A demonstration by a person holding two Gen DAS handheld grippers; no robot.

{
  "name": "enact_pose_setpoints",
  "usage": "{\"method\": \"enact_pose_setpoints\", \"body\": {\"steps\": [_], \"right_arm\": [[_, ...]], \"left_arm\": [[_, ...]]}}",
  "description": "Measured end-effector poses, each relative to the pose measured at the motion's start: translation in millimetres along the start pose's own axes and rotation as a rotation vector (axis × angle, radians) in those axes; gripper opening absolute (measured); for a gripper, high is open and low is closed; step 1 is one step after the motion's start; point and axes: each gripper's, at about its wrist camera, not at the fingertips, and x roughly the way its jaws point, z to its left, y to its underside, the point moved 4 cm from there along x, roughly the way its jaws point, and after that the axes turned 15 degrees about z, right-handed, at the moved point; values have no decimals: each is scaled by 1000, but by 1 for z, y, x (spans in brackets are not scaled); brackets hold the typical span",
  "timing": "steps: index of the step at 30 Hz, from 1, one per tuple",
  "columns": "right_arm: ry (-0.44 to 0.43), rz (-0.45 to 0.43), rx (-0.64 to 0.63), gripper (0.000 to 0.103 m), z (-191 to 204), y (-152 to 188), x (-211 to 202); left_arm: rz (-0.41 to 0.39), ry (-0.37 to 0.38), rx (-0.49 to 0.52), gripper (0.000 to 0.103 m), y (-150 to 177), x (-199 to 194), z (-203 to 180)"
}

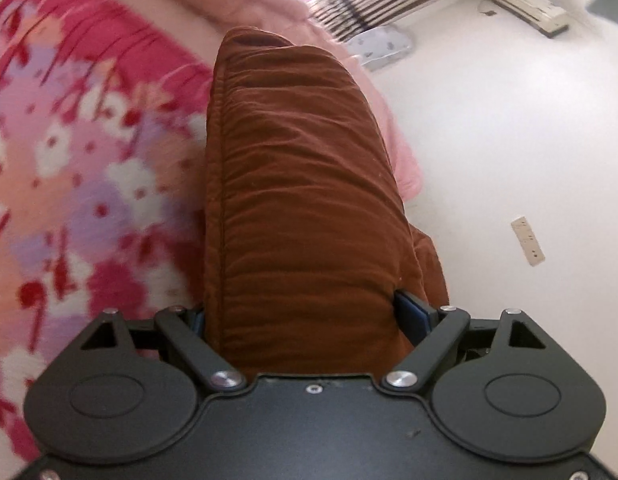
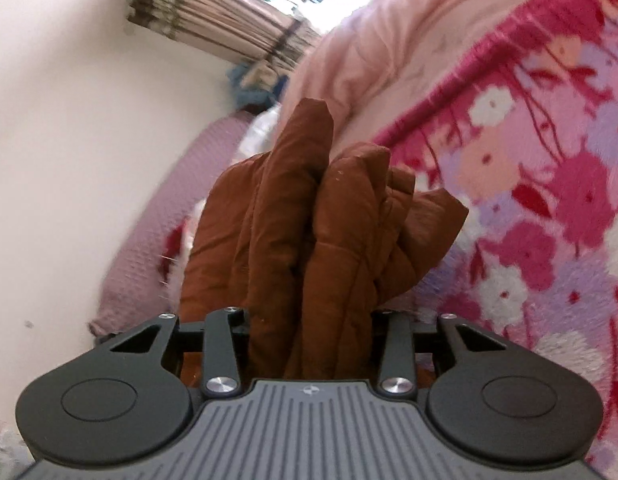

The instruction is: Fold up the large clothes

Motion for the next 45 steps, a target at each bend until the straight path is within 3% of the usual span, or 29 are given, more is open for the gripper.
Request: {"method": "enact_pose_setpoints", "body": {"steps": [2, 4, 9, 13, 16, 18, 19, 21, 25, 29, 35, 45], "right_arm": [[43, -3, 14, 45, -9, 2, 9], [27, -20, 34, 47, -19, 5, 9], [34, -54, 59, 66, -25, 16, 4], [111, -93, 21, 73, -13, 20, -17], [215, -167, -39, 73, 9, 24, -38], [291, -214, -91, 65, 33, 30, -52], [318, -233, -127, 56, 47, 33, -55], [380, -275, -203, 50, 79, 47, -58], [528, -316, -371, 48, 134, 84, -48], [660, -306, -441, 46, 151, 113, -23], [812, -259, -418, 40, 125, 130, 10], [805, -237, -370, 37, 115, 136, 17]], "left_arm": [[4, 8, -28, 88, 0, 5, 19], [-6, 53, -30, 93, 0, 6, 30], [-2, 46, -28, 93, 1, -2, 29], [-74, -53, 10, 90, 3, -27, 14], [-153, -189, 72, 90, 17, -55, -13], [-203, -303, 155, 90, 31, -64, -41], [-231, -352, 199, 90, 40, -66, -55], [-289, -433, 279, 90, 62, -68, -84], [-359, -483, 367, 91, 109, -58, -121], [-311, -524, 334, 90, 130, -25, -116], [-197, -563, 287, 89, 139, 11, -83], [-185, -560, 287, 89, 140, 8, -77]]}}
